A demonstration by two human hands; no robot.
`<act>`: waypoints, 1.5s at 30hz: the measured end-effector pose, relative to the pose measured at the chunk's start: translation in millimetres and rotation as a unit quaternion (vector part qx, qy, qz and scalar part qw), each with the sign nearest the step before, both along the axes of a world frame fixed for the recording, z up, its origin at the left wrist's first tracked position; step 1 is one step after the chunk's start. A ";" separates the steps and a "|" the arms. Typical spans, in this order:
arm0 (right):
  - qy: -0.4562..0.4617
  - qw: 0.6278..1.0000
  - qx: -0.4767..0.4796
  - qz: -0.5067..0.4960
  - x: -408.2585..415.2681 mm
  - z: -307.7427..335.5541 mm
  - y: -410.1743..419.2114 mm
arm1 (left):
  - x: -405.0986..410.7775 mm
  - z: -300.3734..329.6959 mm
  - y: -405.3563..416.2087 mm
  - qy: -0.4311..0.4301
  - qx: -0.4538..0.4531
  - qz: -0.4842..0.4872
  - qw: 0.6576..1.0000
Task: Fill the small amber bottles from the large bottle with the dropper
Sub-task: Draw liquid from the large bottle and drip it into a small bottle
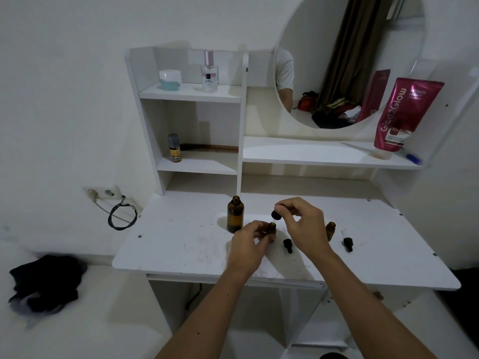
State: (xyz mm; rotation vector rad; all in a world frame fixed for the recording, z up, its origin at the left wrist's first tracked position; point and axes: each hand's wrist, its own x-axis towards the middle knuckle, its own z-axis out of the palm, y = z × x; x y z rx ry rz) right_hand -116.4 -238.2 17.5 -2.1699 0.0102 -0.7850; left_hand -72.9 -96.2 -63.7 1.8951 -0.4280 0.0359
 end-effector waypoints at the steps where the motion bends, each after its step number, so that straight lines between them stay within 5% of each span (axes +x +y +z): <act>1: 0.003 1.000 -0.003 0.004 0.4 0.8 0.5 | 0.9 -0.8 0.2 -0.001 0.001 -0.001 1.000; 17: 0.010 1.000 -0.008 -0.016 -8.1 20.1 4.0 | -12.0 2.5 5.7 -0.004 0.028 0.014 0.999; 26: -0.023 0.994 0.108 0.019 2.8 71.3 28.2 | -10.5 16.3 53.8 0.029 -0.140 0.128 0.981; 37: -0.054 0.992 0.099 0.053 41.4 85.5 59.4 | 35.4 8.1 66.6 0.057 -0.006 0.114 0.992; 45: -0.033 0.998 0.030 0.045 49.1 64.2 61.1 | 37.5 2.0 64.8 0.044 -0.011 0.113 0.993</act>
